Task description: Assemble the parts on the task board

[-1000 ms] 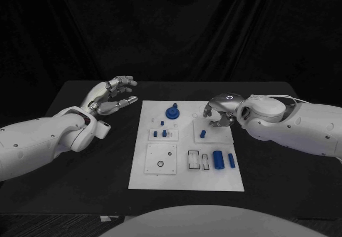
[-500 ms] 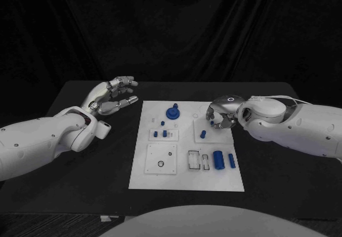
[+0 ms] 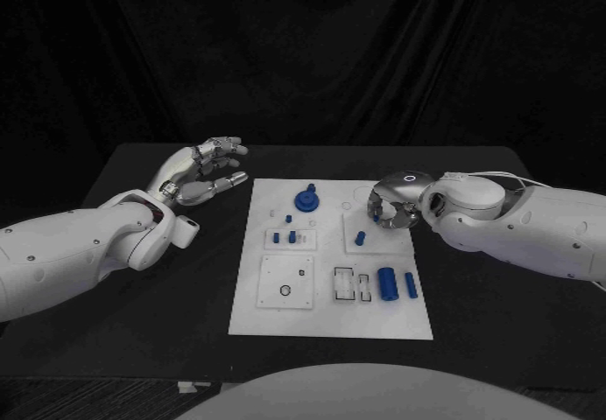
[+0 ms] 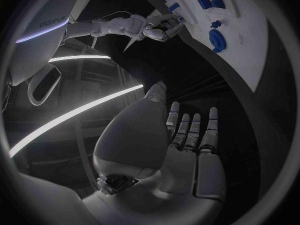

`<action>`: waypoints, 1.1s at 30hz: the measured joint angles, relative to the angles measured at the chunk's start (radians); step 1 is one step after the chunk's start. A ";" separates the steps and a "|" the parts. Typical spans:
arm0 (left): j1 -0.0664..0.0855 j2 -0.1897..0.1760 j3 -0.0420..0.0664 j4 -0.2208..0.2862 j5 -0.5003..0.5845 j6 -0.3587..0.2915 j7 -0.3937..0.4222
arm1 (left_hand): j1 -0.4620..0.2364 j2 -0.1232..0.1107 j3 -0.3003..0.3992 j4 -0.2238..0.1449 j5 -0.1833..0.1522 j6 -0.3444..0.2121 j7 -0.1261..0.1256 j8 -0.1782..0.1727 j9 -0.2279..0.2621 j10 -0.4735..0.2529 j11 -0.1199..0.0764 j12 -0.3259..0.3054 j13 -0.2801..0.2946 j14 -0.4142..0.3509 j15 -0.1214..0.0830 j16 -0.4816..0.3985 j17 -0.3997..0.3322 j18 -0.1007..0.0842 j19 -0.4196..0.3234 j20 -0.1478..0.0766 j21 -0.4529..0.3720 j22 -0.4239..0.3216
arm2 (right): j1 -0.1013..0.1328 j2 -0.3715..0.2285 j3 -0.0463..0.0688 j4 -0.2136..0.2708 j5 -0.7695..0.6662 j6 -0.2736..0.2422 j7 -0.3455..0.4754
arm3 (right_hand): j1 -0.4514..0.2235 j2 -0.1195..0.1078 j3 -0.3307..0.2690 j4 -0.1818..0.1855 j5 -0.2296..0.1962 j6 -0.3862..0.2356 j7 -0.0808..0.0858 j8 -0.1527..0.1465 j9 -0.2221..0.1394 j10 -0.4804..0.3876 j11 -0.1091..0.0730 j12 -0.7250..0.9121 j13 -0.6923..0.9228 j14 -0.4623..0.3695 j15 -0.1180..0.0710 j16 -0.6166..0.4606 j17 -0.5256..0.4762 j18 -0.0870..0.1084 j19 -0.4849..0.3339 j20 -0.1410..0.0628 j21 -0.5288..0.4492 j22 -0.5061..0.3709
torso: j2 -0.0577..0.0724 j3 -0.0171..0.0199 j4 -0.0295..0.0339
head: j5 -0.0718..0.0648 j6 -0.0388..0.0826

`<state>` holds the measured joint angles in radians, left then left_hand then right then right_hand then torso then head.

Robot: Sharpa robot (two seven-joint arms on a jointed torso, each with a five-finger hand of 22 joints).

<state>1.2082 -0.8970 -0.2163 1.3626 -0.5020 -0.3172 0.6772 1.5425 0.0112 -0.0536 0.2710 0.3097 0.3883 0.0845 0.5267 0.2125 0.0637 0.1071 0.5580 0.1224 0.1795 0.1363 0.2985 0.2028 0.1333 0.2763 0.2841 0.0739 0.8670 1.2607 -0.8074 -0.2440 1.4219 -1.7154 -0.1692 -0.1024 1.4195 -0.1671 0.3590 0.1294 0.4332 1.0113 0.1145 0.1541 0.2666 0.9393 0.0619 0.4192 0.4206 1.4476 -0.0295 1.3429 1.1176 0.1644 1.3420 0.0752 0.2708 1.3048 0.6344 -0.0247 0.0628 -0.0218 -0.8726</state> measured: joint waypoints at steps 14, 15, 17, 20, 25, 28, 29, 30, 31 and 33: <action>-0.006 0.002 0.000 0.001 0.001 0.006 0.000 | 0.004 0.004 -0.007 -0.002 0.005 0.003 0.003 0.000 -0.009 -0.001 0.006 0.014 -0.010 0.014 0.010 0.011 0.004 0.007 0.016 0.000 0.006 -0.002 | -0.009 -0.005 -0.004 -0.007 0.008 -0.060 0.034 | 0.040 0.037 -0.007 -0.054 -0.055 0.096 -0.025 0.045 0.031 0.160 -0.025 -0.035 -0.062 -0.007 -0.005 -0.030 -0.047 0.000 0.000 -0.007 -0.028 0.003 | -0.001 0.0007 0.0005 | 0.003 0.000; -0.006 0.002 0.000 0.001 0.001 0.007 0.000 | 0.004 0.004 -0.007 -0.002 0.005 0.003 0.003 0.002 -0.009 -0.001 0.006 0.014 -0.010 0.016 0.012 0.011 0.004 0.007 0.016 0.000 0.006 -0.003 | -0.009 -0.006 -0.004 -0.007 0.010 -0.064 0.036 | 0.040 0.037 -0.008 -0.054 -0.055 0.099 -0.028 0.050 0.031 0.162 -0.026 -0.035 -0.064 -0.006 -0.006 -0.030 -0.047 0.000 0.000 -0.007 -0.028 0.003 | -0.001 0.0007 0.0005 | 0.003 0.000; -0.007 0.002 0.000 0.001 0.001 0.008 0.000 | 0.008 0.008 -0.007 -0.002 0.005 0.007 0.007 0.004 -0.010 -0.001 0.006 0.014 -0.011 0.020 0.016 0.015 0.004 0.006 0.016 0.000 0.006 -0.003 | -0.009 -0.008 -0.004 -0.007 0.016 -0.073 0.040 | 0.040 0.037 -0.016 -0.051 -0.067 0.102 -0.030 0.053 0.031 0.167 -0.031 -0.043 -0.070 -0.006 -0.006 -0.030 -0.046 0.000 0.000 -0.008 -0.028 0.003 | -0.001 0.0008 0.0006 | 0.003 0.000; -0.009 0.002 0.000 0.000 0.001 0.009 0.000 | 0.008 0.008 -0.010 -0.005 0.005 0.007 0.007 0.004 -0.012 -0.001 0.006 0.014 -0.013 0.020 0.016 0.015 0.004 0.007 0.020 0.003 0.006 -0.004 | -0.010 -0.012 -0.005 -0.007 0.024 -0.085 0.045 | 0.040 0.037 -0.019 -0.048 -0.074 0.102 -0.031 0.053 0.031 0.171 -0.028 -0.048 -0.075 -0.006 -0.006 -0.031 -0.045 0.000 0.004 -0.011 -0.028 0.003 | -0.001 0.0007 0.0006 | 0.003 0.000; -0.010 0.002 0.000 -0.001 0.001 0.012 0.001 | 0.013 0.013 -0.010 -0.005 0.005 0.010 0.010 0.004 -0.014 -0.001 0.006 0.018 -0.016 0.028 0.018 0.022 0.005 0.006 0.020 0.003 0.006 -0.004 | -0.010 -0.020 -0.005 -0.002 0.036 -0.102 0.049 | 0.037 0.040 -0.021 -0.045 -0.078 0.102 -0.031 0.052 0.031 0.180 -0.030 -0.059 -0.083 -0.006 -0.006 -0.034 -0.049 0.000 0.004 -0.011 -0.028 0.003 | -0.001 0.0008 0.0005 | 0.008 0.000; -0.010 0.002 0.000 -0.002 0.001 0.013 0.001 | 0.013 0.013 -0.010 -0.005 0.005 0.010 0.010 0.004 -0.016 -0.001 0.013 0.018 -0.018 0.031 0.020 0.022 0.005 0.022 0.027 0.003 0.010 -0.005 | -0.010 -0.027 -0.005 0.005 0.045 -0.113 0.050 | 0.032 0.045 -0.022 -0.046 -0.078 0.102 -0.031 0.049 0.031 0.184 -0.033 -0.062 -0.087 -0.006 -0.006 -0.039 -0.052 0.000 0.004 -0.011 -0.028 0.003 | -0.001 0.0008 0.0004 | 0.010 0.000; -0.011 0.001 0.000 -0.002 0.001 0.014 0.001 | 0.016 0.016 -0.010 -0.005 0.005 0.011 0.011 0.004 -0.017 -0.001 0.013 0.019 -0.019 0.033 0.022 0.022 0.005 0.022 0.027 0.003 0.010 -0.005 | -0.009 -0.030 -0.005 0.008 0.049 -0.115 0.050 | 0.032 0.045 -0.022 -0.046 -0.078 0.104 -0.033 0.047 0.031 0.185 -0.031 -0.063 -0.088 -0.004 -0.008 -0.039 -0.052 0.000 0.004 -0.011 -0.028 0.003 | -0.001 0.0007 0.0004 | 0.010 0.000; -0.011 0.001 0.000 -0.002 0.001 0.014 0.001 | 0.017 0.017 -0.010 -0.005 0.005 0.014 0.014 0.004 -0.017 -0.001 0.013 0.022 -0.019 0.034 0.023 0.022 0.005 0.022 0.027 0.004 0.010 -0.005 | -0.007 -0.033 -0.005 0.012 0.054 -0.119 0.051 | 0.031 0.046 -0.022 -0.046 -0.078 0.105 -0.034 0.047 0.031 0.189 -0.029 -0.067 -0.091 -0.002 -0.010 -0.039 -0.053 0.000 0.004 -0.011 -0.028 0.003 | -0.002 0.0007 0.0004 | 0.011 0.000; -0.011 0.001 0.000 -0.002 0.001 0.014 0.001 | 0.017 0.017 -0.010 -0.005 0.005 0.014 0.014 0.004 -0.017 -0.001 0.013 0.022 -0.019 0.034 0.023 0.024 0.006 0.022 0.031 0.007 0.010 -0.005 | -0.005 -0.035 -0.005 0.015 0.057 -0.122 0.051 | 0.030 0.047 -0.023 -0.047 -0.079 0.105 -0.034 0.047 0.031 0.192 -0.032 -0.072 -0.094 -0.002 -0.010 -0.039 -0.054 0.000 0.006 -0.013 -0.028 0.003 | -0.002 0.0007 0.0004 | 0.012 0.000; -0.011 0.001 0.000 -0.002 0.001 0.015 0.001 | 0.017 0.017 -0.010 -0.005 0.005 0.014 0.014 0.004 -0.017 -0.001 0.013 0.022 -0.020 0.034 0.023 0.026 0.006 0.022 0.031 0.007 0.010 -0.005 | 0.004 -0.040 -0.004 0.024 0.065 -0.128 0.051 | 0.029 0.048 -0.023 -0.047 -0.079 0.105 -0.034 0.046 0.032 0.192 -0.032 -0.079 -0.100 -0.002 -0.010 -0.043 -0.059 0.000 0.007 -0.014 -0.028 0.003 | -0.002 0.0007 0.0004 | 0.014 0.000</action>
<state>1.1975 -0.8958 -0.2165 1.3606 -0.5013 -0.3022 0.6778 1.5599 0.0286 -0.0631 0.2662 0.3146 0.4022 0.0984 0.5306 0.1951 0.0624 0.1201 0.5800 0.1022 0.2131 0.1590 0.3250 0.2087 0.1550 0.3069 0.2912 0.0836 0.8620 1.2645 -0.8476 -0.2481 1.4457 -1.6501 -0.2969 -0.0515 1.4486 -0.1192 0.3362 0.0827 0.3543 1.1166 0.0803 0.2004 0.2982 1.1313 0.0304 0.3406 0.3210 1.4455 -0.0394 1.2996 1.0587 0.1643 1.3492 0.0608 0.2432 1.3078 0.6327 -0.0241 0.0632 -0.0081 -0.8726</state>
